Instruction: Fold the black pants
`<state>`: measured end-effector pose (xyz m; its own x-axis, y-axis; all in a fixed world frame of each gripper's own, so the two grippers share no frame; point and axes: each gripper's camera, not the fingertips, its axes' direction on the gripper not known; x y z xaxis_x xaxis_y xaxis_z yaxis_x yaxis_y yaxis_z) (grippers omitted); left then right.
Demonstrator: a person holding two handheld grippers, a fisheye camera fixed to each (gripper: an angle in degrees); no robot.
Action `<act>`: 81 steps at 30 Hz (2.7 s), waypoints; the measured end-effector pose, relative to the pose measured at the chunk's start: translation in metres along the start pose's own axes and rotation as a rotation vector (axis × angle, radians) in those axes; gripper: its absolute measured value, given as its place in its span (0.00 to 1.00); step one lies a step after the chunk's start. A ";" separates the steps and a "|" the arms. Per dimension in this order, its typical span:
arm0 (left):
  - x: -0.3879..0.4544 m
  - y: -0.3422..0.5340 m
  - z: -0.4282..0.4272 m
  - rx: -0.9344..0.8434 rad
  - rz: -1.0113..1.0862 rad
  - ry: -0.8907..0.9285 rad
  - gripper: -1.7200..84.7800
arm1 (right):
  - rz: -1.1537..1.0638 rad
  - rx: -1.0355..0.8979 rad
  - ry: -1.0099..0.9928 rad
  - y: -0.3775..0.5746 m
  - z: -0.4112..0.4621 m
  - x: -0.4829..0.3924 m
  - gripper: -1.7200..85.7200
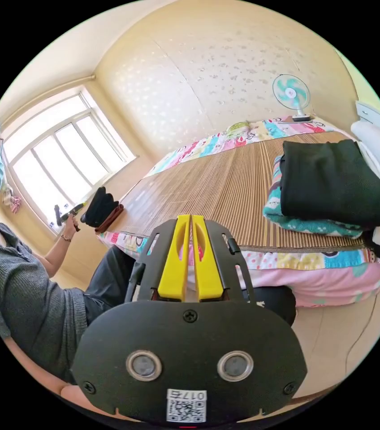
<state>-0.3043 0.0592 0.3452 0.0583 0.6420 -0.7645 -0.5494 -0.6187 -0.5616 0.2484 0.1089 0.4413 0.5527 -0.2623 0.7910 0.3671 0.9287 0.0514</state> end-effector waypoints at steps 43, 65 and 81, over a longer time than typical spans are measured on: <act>0.285 0.185 0.026 -0.491 0.228 0.765 0.13 | 0.035 -0.382 -0.362 -0.081 0.116 -0.076 0.13; 0.267 0.091 0.104 -0.394 -0.023 0.505 0.25 | -0.141 -0.380 -0.500 -0.160 0.196 -0.159 0.08; 0.309 -0.160 0.055 0.014 0.165 0.771 0.07 | 0.029 0.111 -0.276 -0.371 -0.009 -0.049 0.08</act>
<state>-0.2440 0.3817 0.2159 0.5340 0.0435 -0.8443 -0.6117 -0.6695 -0.4214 0.0918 -0.2250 0.3776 0.3317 -0.1678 0.9284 0.2613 0.9619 0.0805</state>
